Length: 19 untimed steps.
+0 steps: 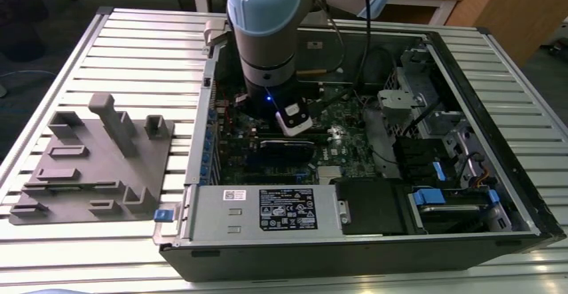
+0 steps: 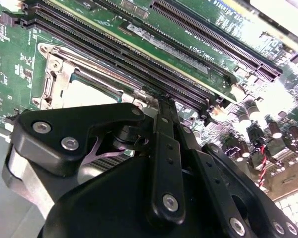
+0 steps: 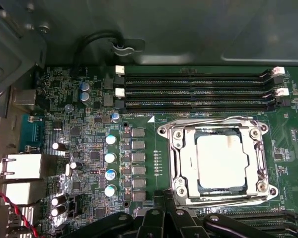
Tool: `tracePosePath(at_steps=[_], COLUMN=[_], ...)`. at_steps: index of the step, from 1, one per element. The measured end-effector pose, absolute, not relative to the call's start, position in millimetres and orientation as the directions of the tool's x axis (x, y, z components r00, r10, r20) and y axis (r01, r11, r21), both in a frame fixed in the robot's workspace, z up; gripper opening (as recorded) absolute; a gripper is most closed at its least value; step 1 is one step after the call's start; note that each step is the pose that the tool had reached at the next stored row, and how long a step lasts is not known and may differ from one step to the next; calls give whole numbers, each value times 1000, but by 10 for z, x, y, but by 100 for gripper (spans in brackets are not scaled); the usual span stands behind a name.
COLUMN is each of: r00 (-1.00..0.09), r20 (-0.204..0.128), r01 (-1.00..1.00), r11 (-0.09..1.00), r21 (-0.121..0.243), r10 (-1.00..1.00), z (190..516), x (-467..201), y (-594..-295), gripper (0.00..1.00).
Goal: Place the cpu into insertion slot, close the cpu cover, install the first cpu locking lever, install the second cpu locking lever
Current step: 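Install the second cpu locking lever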
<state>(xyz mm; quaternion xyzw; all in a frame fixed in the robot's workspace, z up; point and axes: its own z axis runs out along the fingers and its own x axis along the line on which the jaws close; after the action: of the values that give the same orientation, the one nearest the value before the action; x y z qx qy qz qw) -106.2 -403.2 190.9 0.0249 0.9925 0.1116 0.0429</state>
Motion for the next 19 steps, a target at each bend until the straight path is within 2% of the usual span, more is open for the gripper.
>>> tracePosePath(at_steps=[13, 19], r00=[-995, -995], r20=[-80, -82], r01=[40, 41], r11=[976, 984], r21=[213, 172], r10=[58, 56], z=[2145, 2189], x=[-1062, -1062], y=[-4024, -3969], gripper=[11, 11])
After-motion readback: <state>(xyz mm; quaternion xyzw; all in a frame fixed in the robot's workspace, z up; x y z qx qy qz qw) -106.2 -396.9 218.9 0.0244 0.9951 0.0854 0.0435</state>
